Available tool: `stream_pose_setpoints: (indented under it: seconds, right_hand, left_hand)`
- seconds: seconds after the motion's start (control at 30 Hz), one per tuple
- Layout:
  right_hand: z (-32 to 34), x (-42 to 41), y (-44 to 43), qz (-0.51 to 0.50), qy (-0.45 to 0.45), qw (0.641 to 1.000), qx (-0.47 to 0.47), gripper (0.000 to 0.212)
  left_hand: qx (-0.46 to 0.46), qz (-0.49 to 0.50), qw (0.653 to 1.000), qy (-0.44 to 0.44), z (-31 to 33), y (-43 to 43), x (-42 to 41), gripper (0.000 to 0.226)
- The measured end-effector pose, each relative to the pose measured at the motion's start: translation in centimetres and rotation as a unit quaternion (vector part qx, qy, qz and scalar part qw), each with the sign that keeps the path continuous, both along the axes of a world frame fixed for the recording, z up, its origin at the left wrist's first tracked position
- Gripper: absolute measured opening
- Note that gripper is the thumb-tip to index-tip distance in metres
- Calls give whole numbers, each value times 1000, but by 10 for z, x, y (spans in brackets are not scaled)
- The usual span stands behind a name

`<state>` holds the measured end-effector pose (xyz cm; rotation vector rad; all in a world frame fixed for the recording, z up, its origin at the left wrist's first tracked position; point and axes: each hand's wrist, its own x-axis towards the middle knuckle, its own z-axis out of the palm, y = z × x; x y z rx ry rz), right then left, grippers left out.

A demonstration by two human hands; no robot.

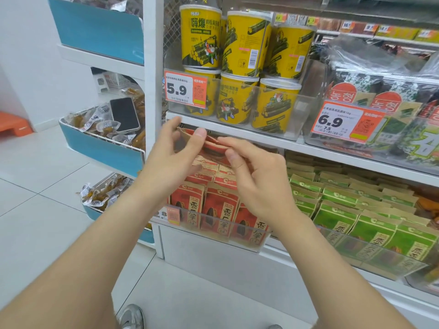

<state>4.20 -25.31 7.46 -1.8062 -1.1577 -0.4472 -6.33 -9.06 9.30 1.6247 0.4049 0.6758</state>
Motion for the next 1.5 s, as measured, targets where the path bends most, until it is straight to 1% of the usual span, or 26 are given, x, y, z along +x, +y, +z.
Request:
stream_pose_setpoints:
  seconds: [0.03, 0.07, 0.1, 0.2, 0.23, 0.33, 0.37, 0.4, 0.43, 0.5, 0.57, 0.6, 0.63, 0.67, 0.7, 0.73, 0.77, 0.8, 0.83, 0.9, 0.97, 1.13, 1.23, 1.3, 1.4, 1.5]
  right_hand:
    - [3, 0, -1, 6, 39, 999, 23, 27]
    - [7, 1, -2, 13, 77, 996, 40, 25]
    - [10, 1, -2, 28, 114, 992, 54, 23]
    - [16, 1, -4, 78, 242, 962, 99, 16]
    - [16, 2, -2, 76, 277, 950, 119, 25]
    - [13, -1, 9, 100, 352, 917, 158, 71]
    - [11, -2, 12, 112, 370, 907, 170, 79]
    - [11, -4, 15, 114, 382, 900, 175, 79]
    - [12, -5, 18, 109, 387, 898, 176, 73]
    - [16, -6, 21, 92, 366, 911, 164, 53]
    - [19, -8, 24, 85, 314, 938, 123, 28]
    - [20, -8, 26, 81, 291, 948, 101, 14]
    - [20, -7, 29, 71, 271, 956, 87, 6]
    - [17, -4, 33, 52, 248, 964, 80, 6]
    - [15, -2, 36, 24, 212, 974, 81, 6]
    - [13, 1, 39, -11, 166, 983, 84, 8]
    - [11, 4, 41, -47, 115, 989, 81, 10]
    - [10, 6, 44, -68, 73, 992, 74, 13]
    - [8, 10, 47, -75, 49, 994, 64, 14]
    - [1, 16, 56, -73, 40, 996, 40, 16]
    - [-7, 23, 69, -69, 35, 997, 19, 20]
    - [-21, 30, 109, -25, 19, 998, -46, 24]
    - [-29, 36, 131, -30, -19, 991, -127, 29]
    - [-28, 36, 143, -76, -49, 978, -187, 28]
    - [-22, 36, 156, -134, -135, 949, -253, 25]
    - [-20, 34, 170, -161, -155, 911, -347, 28]
  left_hand:
    - [61, -8, 998, 4, 0, 3, -1, 50]
    - [93, -17, 996, -1, 1, 6, -3, 39]
    - [92, -21, 995, -21, 3, 10, -5, 32]
    - [21, -36, 997, -70, 8, 16, -11, 35]
    - [-12, -43, 996, -81, 8, 15, -11, 35]
    - [-106, -31, 990, -87, 3, 12, -5, 31]
    - [-128, -27, 988, -87, 2, 11, -3, 31]
    - [-146, -30, 985, -86, 2, 10, -1, 30]
    - [-161, -36, 982, -88, 3, 10, 1, 31]
    - [-187, -38, 977, -97, 6, 13, 2, 34]
    - [-211, -29, 971, -112, 7, 22, 3, 37]
    - [-216, -24, 969, -114, 7, 26, 4, 37]
    - [-194, -12, 975, -108, 5, 32, 5, 37]
    - [-130, 11, 988, -82, 1, 38, 7, 37]
    - [-32, 50, 997, -42, -4, 45, 8, 36]
    - [72, 93, 993, -1, -9, 52, 9, 34]
    - [158, 130, 978, 35, -14, 59, 9, 31]
    - [217, 154, 961, 71, -19, 66, 10, 30]
    - [252, 167, 948, 105, -23, 72, 10, 32]
    - [265, 178, 934, 159, -30, 85, 10, 37]
    - [256, 181, 930, 191, -34, 94, 9, 36]
    - [247, 164, 924, 243, -40, 105, 7, 32]
    - [260, 140, 920, 259, -44, 108, 7, 31]
    - [277, 129, 917, 257, -46, 109, 8, 32]
    - [304, 131, 913, 239, -50, 108, 10, 31]
    - [315, 120, 912, 234, -53, 108, 12, 29]
